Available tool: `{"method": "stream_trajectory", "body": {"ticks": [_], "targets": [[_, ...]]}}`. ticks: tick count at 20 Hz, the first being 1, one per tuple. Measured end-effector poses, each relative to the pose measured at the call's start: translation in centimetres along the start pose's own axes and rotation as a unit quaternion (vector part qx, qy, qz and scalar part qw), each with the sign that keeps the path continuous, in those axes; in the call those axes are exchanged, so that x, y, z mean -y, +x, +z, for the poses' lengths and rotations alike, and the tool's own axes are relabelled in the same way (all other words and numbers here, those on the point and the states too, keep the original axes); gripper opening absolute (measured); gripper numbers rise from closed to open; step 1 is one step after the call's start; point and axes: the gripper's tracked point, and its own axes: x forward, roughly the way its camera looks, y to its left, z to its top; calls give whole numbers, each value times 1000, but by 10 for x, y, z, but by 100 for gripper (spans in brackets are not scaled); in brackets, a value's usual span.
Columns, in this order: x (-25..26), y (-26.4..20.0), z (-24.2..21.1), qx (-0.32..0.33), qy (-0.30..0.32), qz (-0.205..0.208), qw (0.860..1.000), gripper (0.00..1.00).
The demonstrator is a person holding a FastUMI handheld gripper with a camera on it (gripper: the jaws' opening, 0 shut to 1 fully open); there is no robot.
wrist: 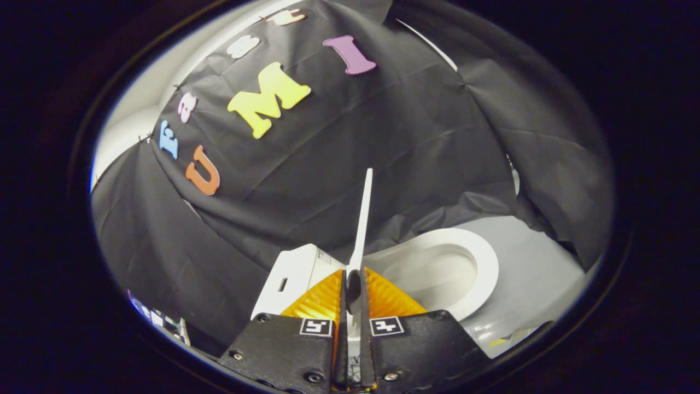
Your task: Open the toilet lid.
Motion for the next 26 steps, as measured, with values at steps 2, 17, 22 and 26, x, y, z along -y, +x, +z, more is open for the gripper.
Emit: {"method": "stream_trajectory", "body": {"ticks": [2,17,22,26], "targets": [[-8,0,1,1,-2,3,1000,12],[-89,6,-5,-5,-40,38,998,12],[-117,10,-9,-7,-59,44,997,12],[-142,15,-18,-10,-77,55,995,12]]}}
